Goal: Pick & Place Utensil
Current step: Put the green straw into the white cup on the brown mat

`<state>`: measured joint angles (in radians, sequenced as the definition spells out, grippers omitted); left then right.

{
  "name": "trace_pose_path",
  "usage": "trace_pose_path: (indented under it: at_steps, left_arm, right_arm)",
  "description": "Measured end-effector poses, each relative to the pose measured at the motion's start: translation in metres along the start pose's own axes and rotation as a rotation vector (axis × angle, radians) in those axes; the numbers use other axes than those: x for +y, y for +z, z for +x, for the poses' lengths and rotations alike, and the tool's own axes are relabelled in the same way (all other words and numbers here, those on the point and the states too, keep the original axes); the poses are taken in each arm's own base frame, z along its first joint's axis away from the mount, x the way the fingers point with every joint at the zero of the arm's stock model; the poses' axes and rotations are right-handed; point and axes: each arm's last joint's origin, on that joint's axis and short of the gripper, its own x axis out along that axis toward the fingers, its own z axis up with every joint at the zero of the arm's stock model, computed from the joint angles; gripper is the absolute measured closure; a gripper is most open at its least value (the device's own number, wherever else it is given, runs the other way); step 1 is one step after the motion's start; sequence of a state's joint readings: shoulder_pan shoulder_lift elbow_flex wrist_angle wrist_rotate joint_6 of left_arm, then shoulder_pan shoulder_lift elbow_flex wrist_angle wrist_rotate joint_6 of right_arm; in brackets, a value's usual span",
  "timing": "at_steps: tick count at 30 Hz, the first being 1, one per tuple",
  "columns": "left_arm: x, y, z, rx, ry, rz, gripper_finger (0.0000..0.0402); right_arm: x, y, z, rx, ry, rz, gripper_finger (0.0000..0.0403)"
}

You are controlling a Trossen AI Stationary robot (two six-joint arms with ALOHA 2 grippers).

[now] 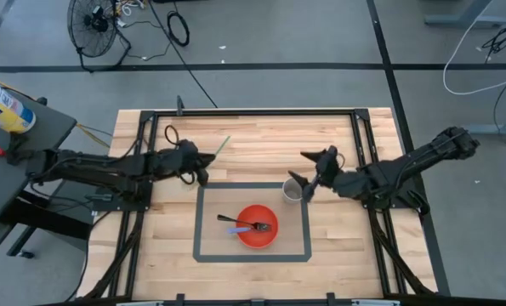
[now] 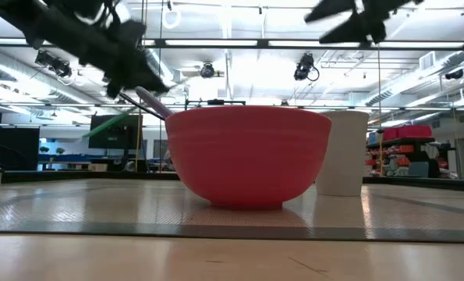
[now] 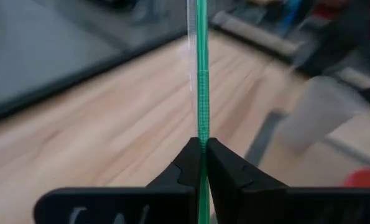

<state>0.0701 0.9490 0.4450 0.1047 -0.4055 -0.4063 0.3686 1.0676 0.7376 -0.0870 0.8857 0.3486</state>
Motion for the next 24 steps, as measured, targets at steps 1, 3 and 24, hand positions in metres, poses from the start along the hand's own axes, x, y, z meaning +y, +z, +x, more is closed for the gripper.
trace_pose_path:
  at_steps: [1,3,24]
  left_arm:
    - [-0.005,0.003,-0.001,-0.037,-0.031,0.011,0.0379]
    - [-0.014,0.007,-0.003,-0.103,-0.080,0.035,0.0379]
    - [-0.066,0.008,0.009,-0.449,-0.336,0.305,0.0381]
  right_arm:
    - [0.000,0.005,0.002,-0.039,-0.011,0.028,0.0041]
    - [-0.002,0.013,0.005,-0.091,-0.027,0.061,0.0041]
    - [0.032,0.003,0.092,-0.392,0.235,-0.019,0.0041]
